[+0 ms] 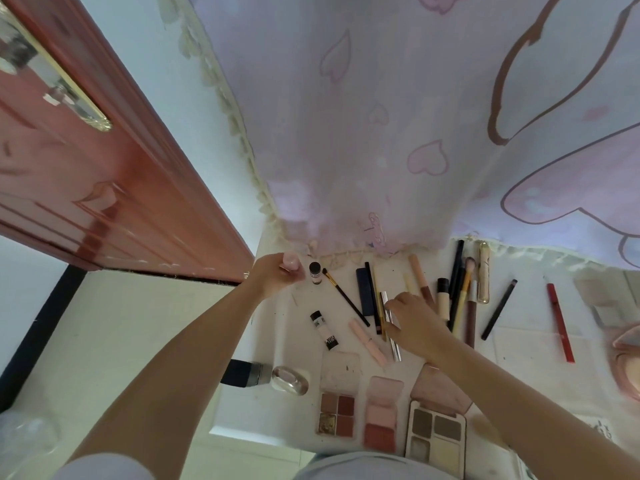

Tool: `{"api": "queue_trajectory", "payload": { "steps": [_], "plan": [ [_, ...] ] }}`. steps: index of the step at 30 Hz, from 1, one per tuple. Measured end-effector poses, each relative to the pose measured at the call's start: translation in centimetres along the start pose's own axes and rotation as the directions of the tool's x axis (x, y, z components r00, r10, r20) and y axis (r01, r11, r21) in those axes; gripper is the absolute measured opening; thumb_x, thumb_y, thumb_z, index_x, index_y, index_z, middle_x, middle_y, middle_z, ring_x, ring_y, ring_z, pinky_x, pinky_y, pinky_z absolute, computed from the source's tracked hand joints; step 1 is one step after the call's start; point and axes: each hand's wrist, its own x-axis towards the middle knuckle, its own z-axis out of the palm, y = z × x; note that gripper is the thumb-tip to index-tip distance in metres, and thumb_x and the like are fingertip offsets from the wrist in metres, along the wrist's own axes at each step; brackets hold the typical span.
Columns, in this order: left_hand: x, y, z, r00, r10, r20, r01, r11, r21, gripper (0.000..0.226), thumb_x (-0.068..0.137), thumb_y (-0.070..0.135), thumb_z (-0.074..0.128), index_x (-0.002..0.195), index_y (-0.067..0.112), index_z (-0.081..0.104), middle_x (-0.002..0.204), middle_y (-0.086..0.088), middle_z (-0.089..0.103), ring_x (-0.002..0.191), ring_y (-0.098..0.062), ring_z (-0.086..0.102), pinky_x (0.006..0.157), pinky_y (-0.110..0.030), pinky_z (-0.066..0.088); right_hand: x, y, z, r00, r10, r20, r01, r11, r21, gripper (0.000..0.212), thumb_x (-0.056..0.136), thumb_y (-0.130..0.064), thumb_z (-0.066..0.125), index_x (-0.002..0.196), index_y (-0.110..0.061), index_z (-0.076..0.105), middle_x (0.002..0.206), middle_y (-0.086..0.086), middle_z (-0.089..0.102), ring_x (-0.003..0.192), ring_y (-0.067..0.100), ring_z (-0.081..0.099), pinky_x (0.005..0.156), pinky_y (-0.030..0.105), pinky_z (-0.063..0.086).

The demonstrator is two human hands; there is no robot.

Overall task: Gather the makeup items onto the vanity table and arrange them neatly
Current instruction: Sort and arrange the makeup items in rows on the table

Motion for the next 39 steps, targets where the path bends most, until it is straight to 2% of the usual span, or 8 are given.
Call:
{"api": "queue_trajectory", "payload": {
  "steps": [7, 19, 23, 26, 30, 33, 36, 39],
  "plan": [
    [0.6, -0.1, 0.5, 1.000, 0.019, -0.011, -0.020, 0.999, -0.028, 0.012, 0.082, 0.016, 0.064, 0.091, 0.009, 0.062, 0.087, -0.003, 0.059, 0.083, -0.015, 0.052, 0.070, -0.019, 0.040, 0.8, -4.9, 1.2, 0.985, -0.148, 0.093, 0.139, 0.986, 0.095, 0.041, 0.089, -0.037, 0.048, 0.121, -0.011, 0.049, 0.117, 0.005, 0.054, 0.112, 0.020, 0.047, 0.088, 0.029, 0.041],
    [-0.4, -1.6, -0.9, 0.989, -0.136, -0.063, 0.130, 0.987, -0.092, 0.054, 0.079, 0.002, 0.063, 0.129, 0.010, 0.043, 0.126, -0.011, 0.048, 0.099, -0.020, 0.051, 0.079, -0.026, 0.042, 2.8, -9.1, 3.0, 0.988, -0.035, 0.153, -0.011, 0.956, 0.294, 0.035, 0.082, -0.014, 0.052, 0.115, -0.012, 0.039, 0.093, 0.007, 0.047, 0.081, 0.019, 0.046, 0.055, 0.021, 0.033],
    [-1.7, -2.3, -1.8, 0.972, -0.189, -0.140, 0.161, 0.969, -0.186, 0.048, 0.082, 0.007, 0.061, 0.127, 0.007, 0.046, 0.126, -0.013, 0.050, 0.105, -0.022, 0.052, 0.084, -0.028, 0.042, 1.9, -7.6, 1.5, 0.972, -0.095, 0.214, -0.053, 0.801, 0.596, 0.064, 0.079, -0.014, 0.058, 0.135, -0.024, 0.029, 0.080, -0.002, 0.048, 0.053, 0.007, 0.048, 0.043, 0.015, 0.041],
    [-3.0, -1.8, -2.3, 0.966, -0.211, -0.152, 0.169, 0.952, -0.254, 0.037, 0.085, 0.009, 0.058, 0.120, 0.002, 0.052, 0.112, -0.013, 0.057, 0.101, -0.025, 0.055, 0.078, -0.028, 0.045, 0.6, -6.4, -0.4, 0.984, -0.059, 0.170, -0.110, 0.548, 0.829, 0.032, 0.080, -0.005, 0.060, 0.105, -0.022, 0.049, 0.075, 0.003, 0.052, 0.039, 0.006, 0.055, 0.040, 0.018, 0.047],
    [-5.8, 1.1, -2.6, 0.998, -0.067, -0.018, 0.060, 0.967, -0.247, 0.019, 0.089, 0.015, 0.054, 0.106, 0.008, 0.058, 0.083, 0.004, 0.060, 0.075, -0.006, 0.059, 0.065, -0.016, 0.045, -1.5, -5.0, -3.6, 0.999, 0.038, 0.011, -0.025, 0.384, 0.923, 0.008, 0.090, -0.007, 0.050, 0.084, -0.013, 0.052, 0.061, 0.007, 0.059, 0.046, 0.013, 0.061, 0.047, 0.025, 0.053],
    [-8.1, 4.5, -2.1, 0.994, 0.069, 0.083, -0.051, 0.979, -0.198, 0.008, 0.091, 0.022, 0.049, 0.089, 0.026, 0.056, 0.085, 0.009, 0.060, 0.072, -0.001, 0.058, 0.062, -0.012, 0.046, -3.3, -5.1, -5.7, 0.987, 0.118, -0.114, 0.059, 0.396, 0.916, 0.016, 0.093, -0.015, 0.045, 0.079, -0.010, 0.048, 0.051, 0.003, 0.060, 0.035, 0.013, 0.054, 0.035, 0.022, 0.045],
    [-10.3, 7.8, -1.1, 0.969, 0.185, 0.165, -0.105, 0.909, -0.403, 0.014, 0.096, 0.024, 0.039, 0.090, 0.029, 0.051, 0.086, 0.006, 0.057, 0.071, -0.006, 0.057, 0.064, -0.015, 0.047, -4.9, -5.8, -7.2, 0.958, 0.179, -0.225, 0.135, 0.410, 0.902, 0.027, 0.095, -0.023, 0.041, 0.071, -0.011, 0.046, 0.039, -0.002, 0.055, 0.027, 0.009, 0.040, 0.031, 0.014, 0.031],
    [-12.3, 10.3, 0.3, 0.942, 0.332, 0.055, -0.289, 0.881, -0.374, 0.021, 0.098, 0.025, 0.031, 0.086, 0.029, 0.048, 0.076, 0.005, 0.051, 0.061, -0.004, 0.051, 0.054, -0.010, 0.043, -6.5, -6.6, -8.3, 0.915, 0.260, -0.309, 0.216, 0.330, 0.919, 0.029, 0.093, -0.027, 0.044, 0.068, -0.012, 0.044, 0.033, -0.004, 0.047, 0.027, 0.005, 0.032, 0.031, 0.014, 0.026]
  ]
}}
